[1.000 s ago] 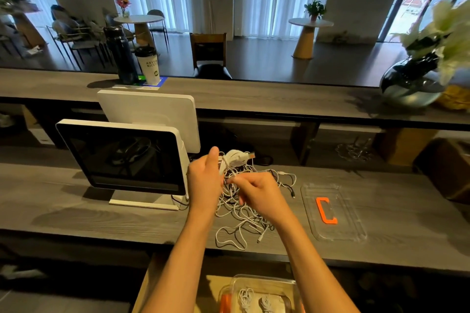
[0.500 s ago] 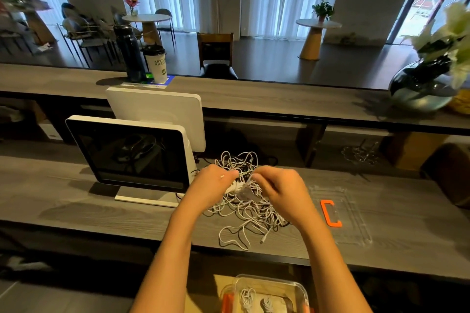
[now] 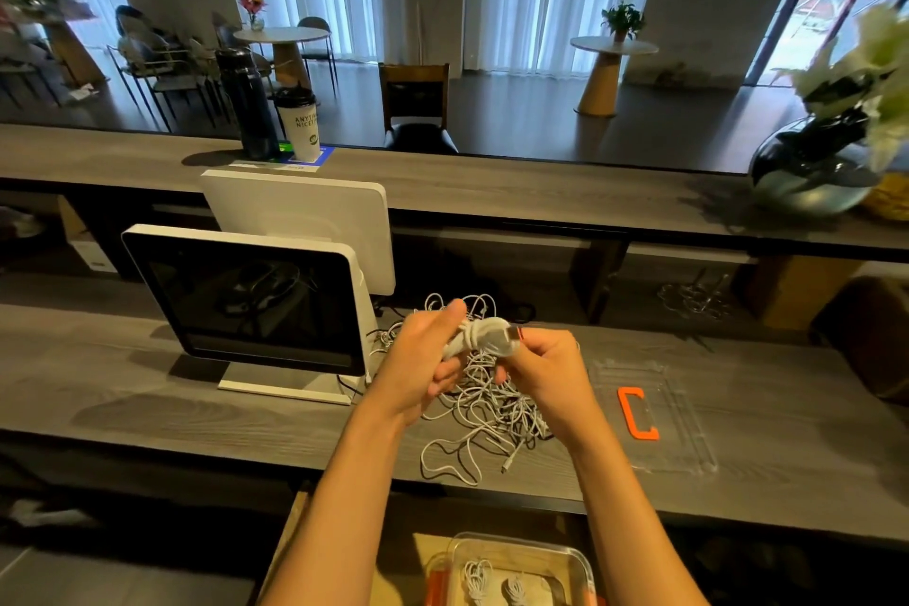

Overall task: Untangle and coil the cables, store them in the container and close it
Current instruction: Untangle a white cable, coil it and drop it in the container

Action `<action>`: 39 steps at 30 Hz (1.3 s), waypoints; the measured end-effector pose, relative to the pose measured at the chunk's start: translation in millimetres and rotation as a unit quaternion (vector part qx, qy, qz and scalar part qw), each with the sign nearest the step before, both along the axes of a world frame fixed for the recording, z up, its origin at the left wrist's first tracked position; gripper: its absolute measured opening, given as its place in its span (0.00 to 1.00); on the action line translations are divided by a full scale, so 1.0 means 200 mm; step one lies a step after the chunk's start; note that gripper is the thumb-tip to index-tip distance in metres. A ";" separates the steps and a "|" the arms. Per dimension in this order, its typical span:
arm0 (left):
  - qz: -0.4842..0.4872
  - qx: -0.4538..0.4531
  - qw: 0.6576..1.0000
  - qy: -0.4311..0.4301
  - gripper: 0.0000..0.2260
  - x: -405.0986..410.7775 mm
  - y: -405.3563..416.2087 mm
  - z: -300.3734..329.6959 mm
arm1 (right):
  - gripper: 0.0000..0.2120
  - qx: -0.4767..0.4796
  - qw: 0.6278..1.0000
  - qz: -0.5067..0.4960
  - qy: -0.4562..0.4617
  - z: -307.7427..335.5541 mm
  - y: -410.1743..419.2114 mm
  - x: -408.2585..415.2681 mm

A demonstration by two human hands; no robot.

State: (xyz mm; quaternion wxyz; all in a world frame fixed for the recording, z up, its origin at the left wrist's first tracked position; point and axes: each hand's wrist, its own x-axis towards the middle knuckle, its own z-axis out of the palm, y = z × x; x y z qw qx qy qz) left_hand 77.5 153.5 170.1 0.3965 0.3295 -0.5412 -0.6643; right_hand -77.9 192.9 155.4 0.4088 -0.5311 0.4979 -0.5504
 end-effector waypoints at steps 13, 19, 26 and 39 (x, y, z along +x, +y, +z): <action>0.269 -0.126 0.900 -0.320 0.24 -0.03 -0.10 -0.11 | 0.09 0.025 0.919 0.093 0.383 0.01 0.03 0.05; 0.178 -0.163 0.867 -0.436 0.25 -0.04 -0.10 -0.08 | 0.10 -0.034 0.901 0.044 0.431 -0.01 0.01 -0.02; 0.019 -0.147 0.884 -0.443 0.22 -0.04 -0.09 -0.02 | 0.11 -0.132 0.902 -0.106 0.396 -0.05 0.02 -0.07; -0.014 -0.198 0.923 -0.329 0.15 -0.01 -0.09 -0.07 | 0.09 0.038 0.990 -0.098 0.090 -0.03 -0.01 -0.05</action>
